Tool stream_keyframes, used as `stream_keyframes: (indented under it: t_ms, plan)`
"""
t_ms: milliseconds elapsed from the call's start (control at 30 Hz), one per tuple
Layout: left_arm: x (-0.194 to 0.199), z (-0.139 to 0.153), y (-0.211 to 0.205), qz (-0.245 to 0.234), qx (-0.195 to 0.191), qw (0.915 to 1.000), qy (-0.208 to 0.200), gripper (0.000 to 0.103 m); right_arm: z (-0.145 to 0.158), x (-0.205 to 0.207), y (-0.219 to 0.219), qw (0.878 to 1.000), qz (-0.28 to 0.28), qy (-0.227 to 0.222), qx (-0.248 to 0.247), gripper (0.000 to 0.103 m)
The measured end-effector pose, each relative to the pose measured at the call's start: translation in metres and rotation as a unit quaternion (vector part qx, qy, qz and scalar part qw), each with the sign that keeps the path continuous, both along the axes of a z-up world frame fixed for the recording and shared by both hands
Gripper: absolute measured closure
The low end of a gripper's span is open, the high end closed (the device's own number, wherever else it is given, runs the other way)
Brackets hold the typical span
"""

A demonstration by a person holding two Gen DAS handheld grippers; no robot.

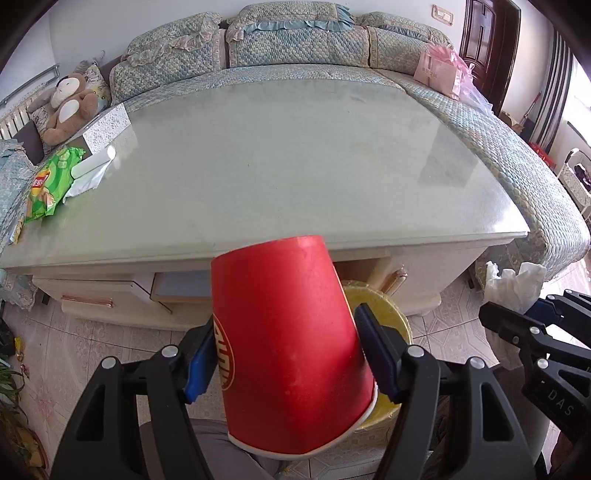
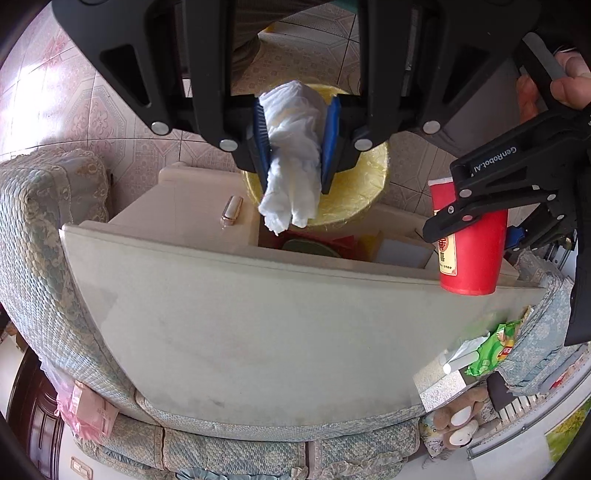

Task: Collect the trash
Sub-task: 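Lift the red cup with the left tool while the right tool carries the tissue to the bin, then open both tools over the bin to drop the cup and tissue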

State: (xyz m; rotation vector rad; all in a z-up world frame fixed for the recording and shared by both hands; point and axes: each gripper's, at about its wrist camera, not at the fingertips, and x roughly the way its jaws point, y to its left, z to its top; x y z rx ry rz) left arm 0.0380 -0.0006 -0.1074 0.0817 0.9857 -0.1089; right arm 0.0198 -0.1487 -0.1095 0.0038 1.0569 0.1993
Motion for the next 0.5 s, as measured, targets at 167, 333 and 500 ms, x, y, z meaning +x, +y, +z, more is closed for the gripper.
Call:
stream_keyframes:
  t_ms: [167,333,500]
  plan:
    - [0.007,-0.065,-0.012,-0.004,0.003,0.9986,0.053,0.036,-0.036,-0.003,-0.011,0.999,-0.02,0.038,-0.009,0.078]
    - [0.015,-0.114,-0.024,-0.007,0.005,0.9953,0.097,0.036,-0.064,0.002,-0.019,0.997,-0.032,0.069,-0.004,0.078]
    - [0.031,-0.158,-0.031,-0.006,0.003,0.9907,0.136,0.036,-0.082,0.008,-0.026,0.995,-0.04,0.088,-0.008,0.078]
